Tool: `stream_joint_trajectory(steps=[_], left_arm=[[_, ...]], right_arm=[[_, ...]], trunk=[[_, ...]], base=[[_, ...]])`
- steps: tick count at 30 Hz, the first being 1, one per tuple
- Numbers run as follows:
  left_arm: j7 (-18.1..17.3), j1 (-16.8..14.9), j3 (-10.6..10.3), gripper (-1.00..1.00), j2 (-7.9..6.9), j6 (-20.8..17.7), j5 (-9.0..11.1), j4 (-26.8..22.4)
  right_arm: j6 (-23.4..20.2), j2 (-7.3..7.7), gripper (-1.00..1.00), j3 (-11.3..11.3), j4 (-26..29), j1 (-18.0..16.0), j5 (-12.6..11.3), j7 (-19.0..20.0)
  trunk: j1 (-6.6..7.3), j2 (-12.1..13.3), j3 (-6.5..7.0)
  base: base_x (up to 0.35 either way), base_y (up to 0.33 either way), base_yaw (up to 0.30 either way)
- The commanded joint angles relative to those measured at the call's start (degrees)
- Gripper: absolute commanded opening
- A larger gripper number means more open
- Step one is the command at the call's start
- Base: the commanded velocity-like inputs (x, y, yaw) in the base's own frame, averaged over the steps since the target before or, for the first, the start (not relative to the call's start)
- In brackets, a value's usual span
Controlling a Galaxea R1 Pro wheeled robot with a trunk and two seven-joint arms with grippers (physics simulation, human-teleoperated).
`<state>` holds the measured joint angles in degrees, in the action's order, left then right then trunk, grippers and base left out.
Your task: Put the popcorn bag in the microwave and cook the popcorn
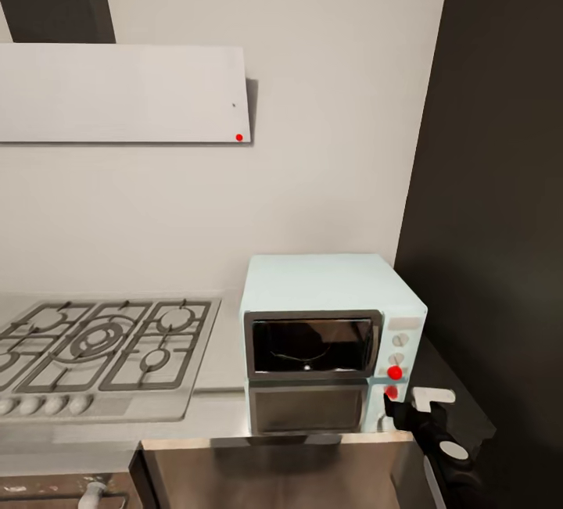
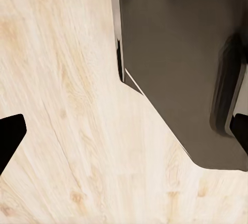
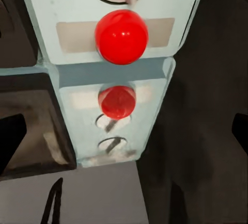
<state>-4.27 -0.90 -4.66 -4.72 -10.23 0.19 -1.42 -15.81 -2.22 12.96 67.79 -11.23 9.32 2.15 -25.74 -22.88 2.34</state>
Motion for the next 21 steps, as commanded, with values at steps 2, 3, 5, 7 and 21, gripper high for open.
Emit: stream_joint_trajectory(steps=[2,3,5,7,21], left_arm=[[-0.21,0.02,-0.47,1.00,-0.03,-0.31,0.04,-0.10],[-0.21,0.02,-0.46,1.00,-0.03,-0.31,0.04,-0.11],[-0.21,0.02,-0.45,1.00,-0.03,-0.31,0.03,-0.11],[-0.21,0.02,-0.44,1.00,-0.03,-0.31,0.01,-0.09],[-0.21,0.02,-0.44,1.00,-0.03,-0.31,0.04,-0.10]], right_arm=[[-0.28,-0.06,1.00,0.13,-0.26,-0.02,0.61,0.23],[-0.28,-0.06,1.00,0.13,-0.32,-0.02,0.58,0.23],[-0.26,-0.06,1.00,0.13,-0.36,-0.02,0.56,0.23],[-0.21,-0.06,1.00,0.13,-0.37,-0.02,0.54,0.23],[1.56,-0.06,1.00,0.13,-0.38,-0.02,0.53,0.23]], trunk=[[-0.04,-0.04,-0.02],[-0.04,-0.04,-0.02],[-0.04,-0.04,-0.02],[-0.04,-0.04,-0.02],[-0.04,-0.04,-0.02]], base=[[0.089,0.000,0.000],[0.031,0.000,0.000],[0.016,0.000,0.000],[0.007,0.000,0.000],[0.076,0.000,0.000]])
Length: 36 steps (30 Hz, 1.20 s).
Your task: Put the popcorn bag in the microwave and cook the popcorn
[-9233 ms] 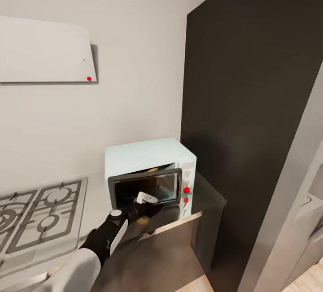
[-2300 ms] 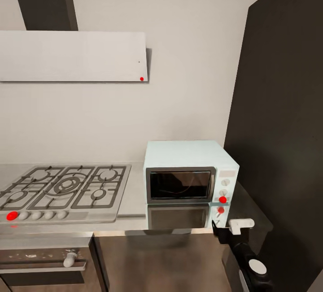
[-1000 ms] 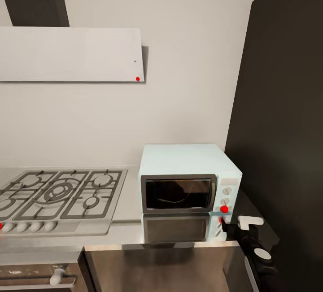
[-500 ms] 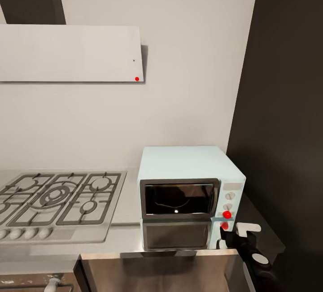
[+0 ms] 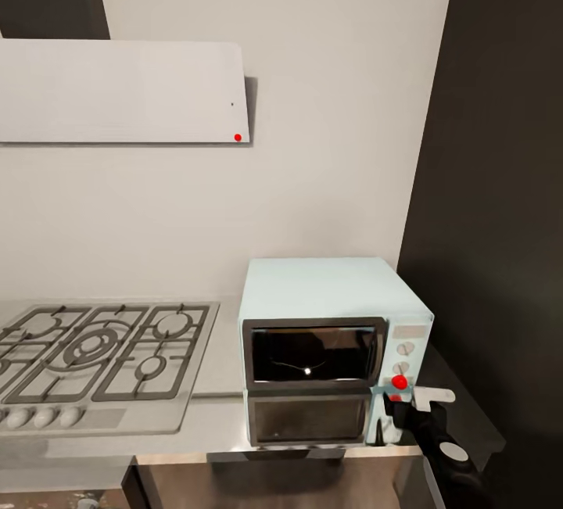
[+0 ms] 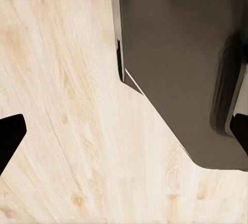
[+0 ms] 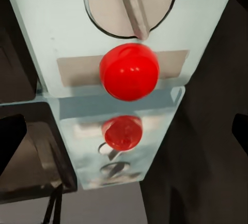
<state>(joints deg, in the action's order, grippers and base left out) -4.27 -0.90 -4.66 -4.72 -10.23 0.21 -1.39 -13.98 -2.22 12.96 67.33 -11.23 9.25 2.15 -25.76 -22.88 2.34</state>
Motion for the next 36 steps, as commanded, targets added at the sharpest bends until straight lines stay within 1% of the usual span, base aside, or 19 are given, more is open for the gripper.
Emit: stream_joint_trajectory(steps=[1,7,8,20,26,36], left_arm=[[-0.21,0.02,-0.44,1.00,-0.03,-0.31,0.00,-0.14],[-0.21,0.02,-0.44,1.00,-0.03,-0.31,0.01,-0.12],[-0.21,0.02,-0.44,1.00,-0.03,-0.31,0.00,-0.12],[-0.21,0.02,-0.44,1.00,-0.03,-0.31,0.02,-0.10],[-0.21,0.02,-0.45,1.00,-0.03,-0.31,0.01,-0.11],[-0.21,0.02,-0.44,1.00,-0.03,-0.31,0.01,-0.12]], right_arm=[[0.14,-0.06,1.00,0.14,0.08,-0.02,0.59,0.23],[0.82,-0.06,1.00,0.14,0.08,-0.02,0.59,0.23],[0.84,-0.06,-1.00,0.14,0.08,-0.02,0.59,0.23],[0.80,-0.06,-1.00,0.22,0.04,-0.02,0.59,0.23],[0.80,0.04,-1.00,1.84,-1.74,-0.02,0.59,0.23],[0.80,0.11,-1.00,1.98,-2.96,-0.02,0.59,0.23]], trunk=[[-0.02,-0.04,-0.02],[-0.02,-0.04,-0.02],[-0.02,-0.04,-0.02],[-0.02,-0.04,-0.02],[-0.02,-0.04,-0.02],[-0.02,-0.04,-0.02]], base=[[0.005,0.000,0.000],[0.001,0.000,0.000],[0.000,0.000,0.000],[0.000,0.000,0.000],[0.062,0.000,0.000],[0.017,0.000,0.000]])
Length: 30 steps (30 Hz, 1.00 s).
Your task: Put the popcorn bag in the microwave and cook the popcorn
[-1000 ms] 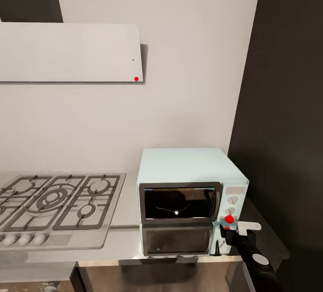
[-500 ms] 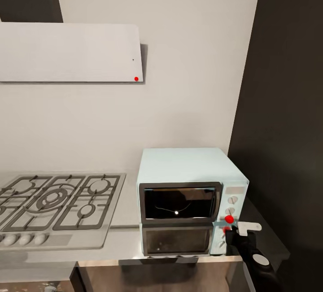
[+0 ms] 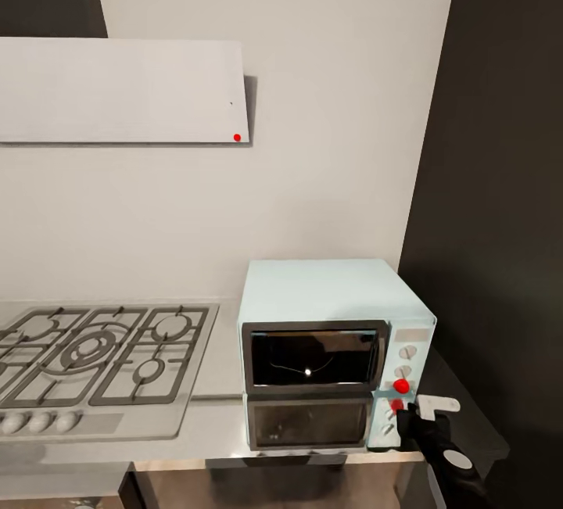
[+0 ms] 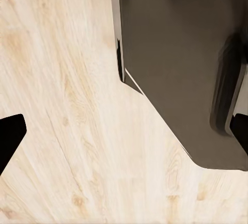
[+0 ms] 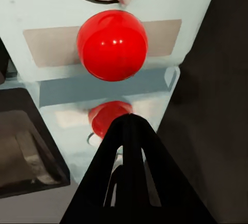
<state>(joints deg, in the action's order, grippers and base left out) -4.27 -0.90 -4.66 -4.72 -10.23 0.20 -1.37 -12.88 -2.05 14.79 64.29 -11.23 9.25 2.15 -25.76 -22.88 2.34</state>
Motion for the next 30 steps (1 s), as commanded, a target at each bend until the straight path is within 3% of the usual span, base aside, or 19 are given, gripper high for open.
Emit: stream_joint_trajectory(steps=[1,30], left_arm=[[-0.21,0.02,-0.44,1.00,-0.03,-0.31,0.04,-0.14],[-0.21,0.02,-0.47,1.00,-0.03,-0.31,-0.01,-0.12]], right_arm=[[-0.30,-0.06,-1.00,0.15,-0.52,-0.02,0.59,0.23],[-0.13,0.20,-1.00,0.15,-0.92,-0.02,0.59,0.23]], trunk=[[-0.02,-0.04,-0.02],[-0.02,-0.04,-0.02]], base=[[0.071,0.000,0.000],[0.064,0.000,0.000]])
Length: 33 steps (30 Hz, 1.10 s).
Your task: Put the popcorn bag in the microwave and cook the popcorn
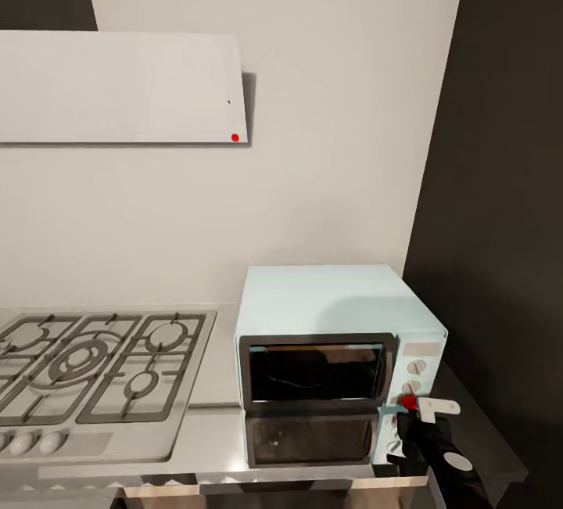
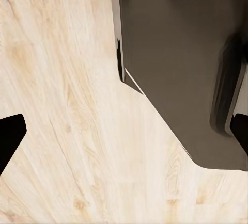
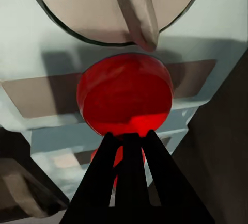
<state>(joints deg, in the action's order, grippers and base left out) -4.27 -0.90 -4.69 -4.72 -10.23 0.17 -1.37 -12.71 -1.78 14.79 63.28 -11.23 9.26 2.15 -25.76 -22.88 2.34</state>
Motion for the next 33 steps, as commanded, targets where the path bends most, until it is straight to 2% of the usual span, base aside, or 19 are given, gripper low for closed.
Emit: stream_joint_trajectory(steps=[1,26,33], left_arm=[[-0.21,0.02,-0.47,1.00,-0.03,-0.31,0.03,-0.13],[-0.21,0.02,-0.44,1.00,-0.03,-0.31,0.03,-0.14],[-0.21,0.02,-0.48,1.00,-0.03,-0.31,0.01,-0.13]], right_arm=[[-0.30,-0.05,-1.00,0.15,0.18,-0.02,0.59,0.24],[-0.35,0.00,-1.00,0.15,1.06,-0.02,0.57,0.23],[-0.35,0.01,-1.00,0.15,1.06,-0.02,0.58,0.25]], trunk=[[-0.02,-0.04,-0.02],[-0.02,-0.04,-0.02],[-0.02,-0.04,-0.02]], base=[[0.000,0.000,0.000],[0.028,0.003,0.000],[-0.245,0.000,0.000]])
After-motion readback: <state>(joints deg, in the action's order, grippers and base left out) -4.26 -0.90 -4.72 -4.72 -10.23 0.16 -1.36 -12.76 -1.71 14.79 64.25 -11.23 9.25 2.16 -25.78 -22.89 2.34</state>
